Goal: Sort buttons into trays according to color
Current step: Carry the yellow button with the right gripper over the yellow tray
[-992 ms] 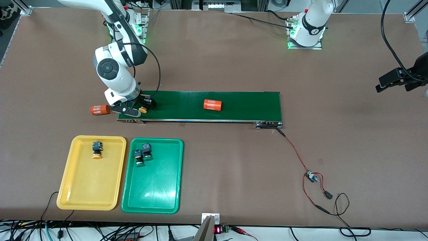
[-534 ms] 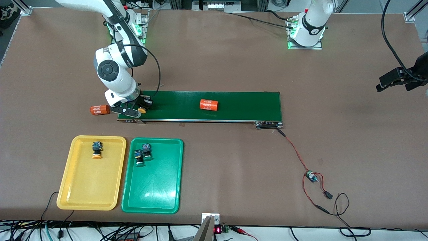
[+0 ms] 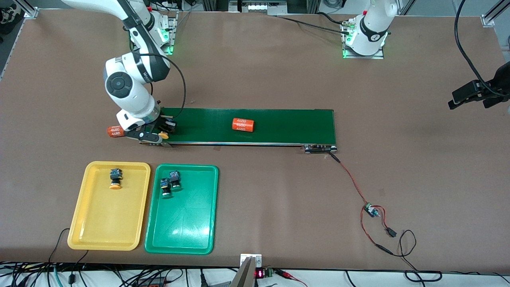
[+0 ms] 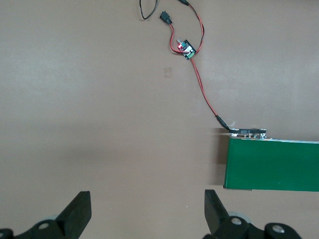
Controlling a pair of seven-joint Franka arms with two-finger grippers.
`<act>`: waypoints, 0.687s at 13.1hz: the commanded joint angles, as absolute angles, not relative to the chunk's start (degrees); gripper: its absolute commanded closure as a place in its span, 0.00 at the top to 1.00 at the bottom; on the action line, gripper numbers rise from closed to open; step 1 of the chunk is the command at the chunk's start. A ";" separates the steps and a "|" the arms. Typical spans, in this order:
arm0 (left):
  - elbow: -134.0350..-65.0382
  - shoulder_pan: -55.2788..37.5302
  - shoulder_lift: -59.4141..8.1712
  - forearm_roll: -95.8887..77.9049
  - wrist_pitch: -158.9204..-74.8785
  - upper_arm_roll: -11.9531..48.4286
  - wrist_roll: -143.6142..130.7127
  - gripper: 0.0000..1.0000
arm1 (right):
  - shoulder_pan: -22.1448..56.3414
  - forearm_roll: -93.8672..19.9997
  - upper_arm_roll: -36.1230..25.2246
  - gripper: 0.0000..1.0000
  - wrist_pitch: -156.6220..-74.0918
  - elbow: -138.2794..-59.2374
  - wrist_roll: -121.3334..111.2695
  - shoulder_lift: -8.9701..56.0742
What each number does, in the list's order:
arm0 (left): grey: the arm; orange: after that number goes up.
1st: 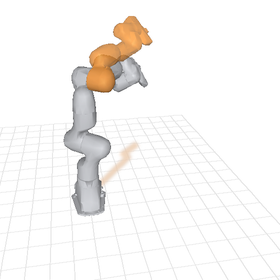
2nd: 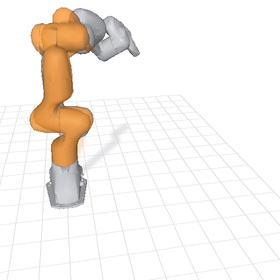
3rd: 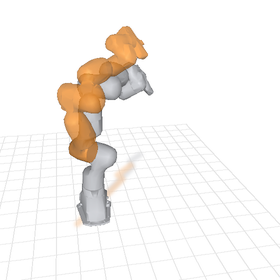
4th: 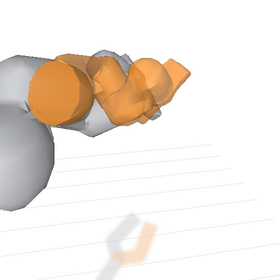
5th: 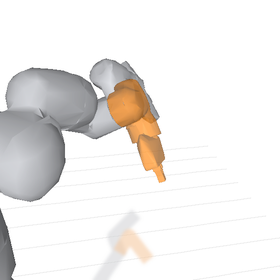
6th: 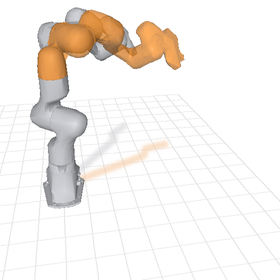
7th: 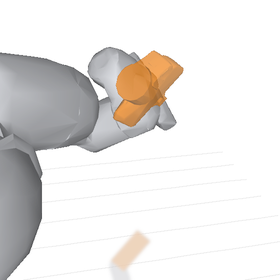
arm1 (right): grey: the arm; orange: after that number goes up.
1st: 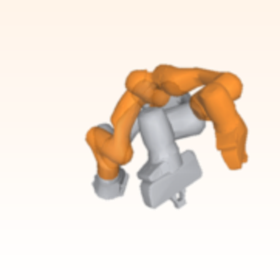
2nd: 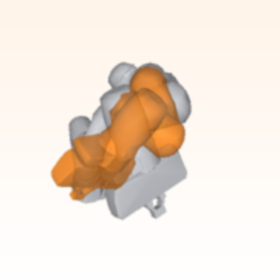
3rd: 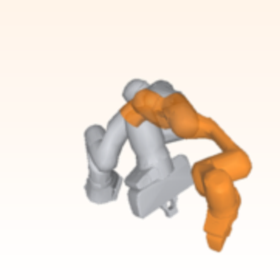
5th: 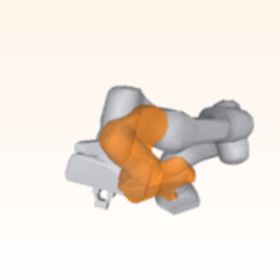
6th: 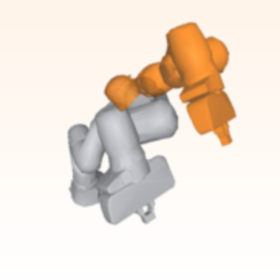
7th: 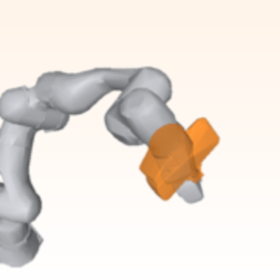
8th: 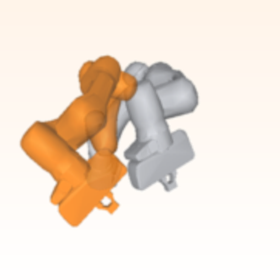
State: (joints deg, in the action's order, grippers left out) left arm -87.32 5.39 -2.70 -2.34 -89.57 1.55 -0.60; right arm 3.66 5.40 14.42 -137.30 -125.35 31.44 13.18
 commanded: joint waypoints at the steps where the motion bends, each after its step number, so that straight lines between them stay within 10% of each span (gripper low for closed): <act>1: -86.31 5.71 -2.29 -1.85 -88.59 1.85 0.62 1.00 | 0.28 5.80 14.77 0.17 -129.31 -118.41 24.46 12.65; 9: -86.31 5.54 -2.20 -1.93 -88.15 1.93 0.62 1.00 | -6.24 5.80 12.93 0.17 -120.14 -99.59 6.17 22.13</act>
State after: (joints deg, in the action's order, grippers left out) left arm -87.02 5.35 -2.63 -2.35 -89.31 1.71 -0.60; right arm -5.59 5.41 13.38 -121.49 -104.34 9.64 17.95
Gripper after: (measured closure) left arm 0.000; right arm 0.599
